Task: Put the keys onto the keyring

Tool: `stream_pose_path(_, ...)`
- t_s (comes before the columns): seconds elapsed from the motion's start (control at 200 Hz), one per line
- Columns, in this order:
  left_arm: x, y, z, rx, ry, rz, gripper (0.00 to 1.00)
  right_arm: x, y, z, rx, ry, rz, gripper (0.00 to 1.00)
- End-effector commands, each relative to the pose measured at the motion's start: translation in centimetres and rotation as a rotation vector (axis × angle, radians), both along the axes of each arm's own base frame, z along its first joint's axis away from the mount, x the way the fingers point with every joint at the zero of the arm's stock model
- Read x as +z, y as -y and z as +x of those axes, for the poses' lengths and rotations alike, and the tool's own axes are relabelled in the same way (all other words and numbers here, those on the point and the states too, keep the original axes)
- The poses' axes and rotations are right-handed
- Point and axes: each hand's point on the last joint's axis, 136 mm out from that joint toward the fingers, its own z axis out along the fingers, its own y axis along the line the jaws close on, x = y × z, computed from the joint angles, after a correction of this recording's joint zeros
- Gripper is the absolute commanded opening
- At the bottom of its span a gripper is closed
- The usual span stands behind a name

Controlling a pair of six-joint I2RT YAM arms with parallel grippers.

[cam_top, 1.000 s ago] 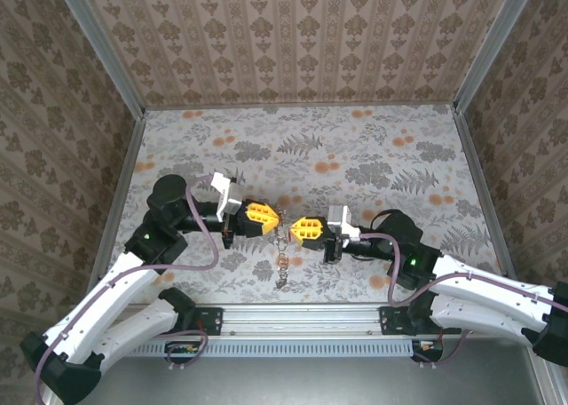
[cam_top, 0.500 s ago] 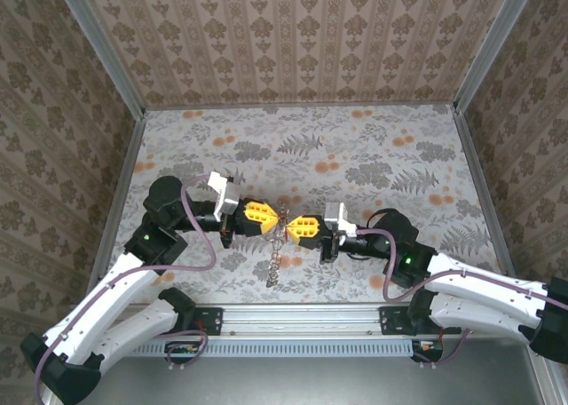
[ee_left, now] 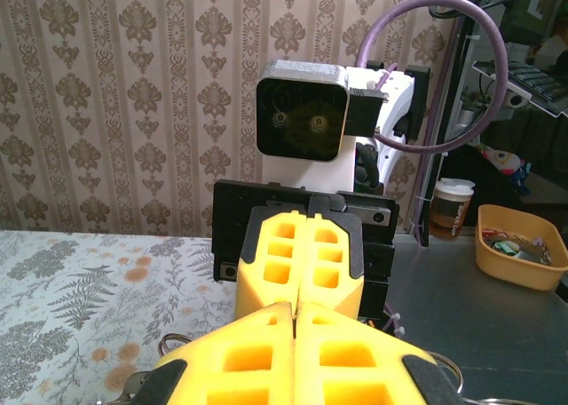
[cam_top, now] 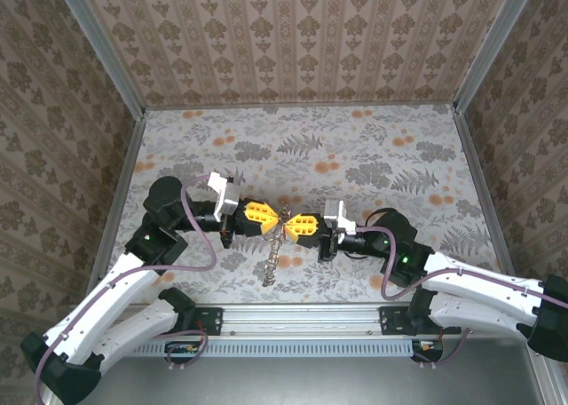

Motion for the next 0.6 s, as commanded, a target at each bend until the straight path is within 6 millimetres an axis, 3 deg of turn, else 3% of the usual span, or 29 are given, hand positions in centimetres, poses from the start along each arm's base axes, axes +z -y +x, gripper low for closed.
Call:
stream_pose_path(0.0,1.00,-0.28,-0.55,-0.019,0.026,-0.034,0.00,1.59,0.14,-0.46,0.016,0.018,0.058,0.00)
stream_pose_path(0.595,0.94,-0.21,-0.41,-0.013,0.028,-0.028,0.00,1.84,-0.01,-0.67,0.034,0.019,0.063,0.00)
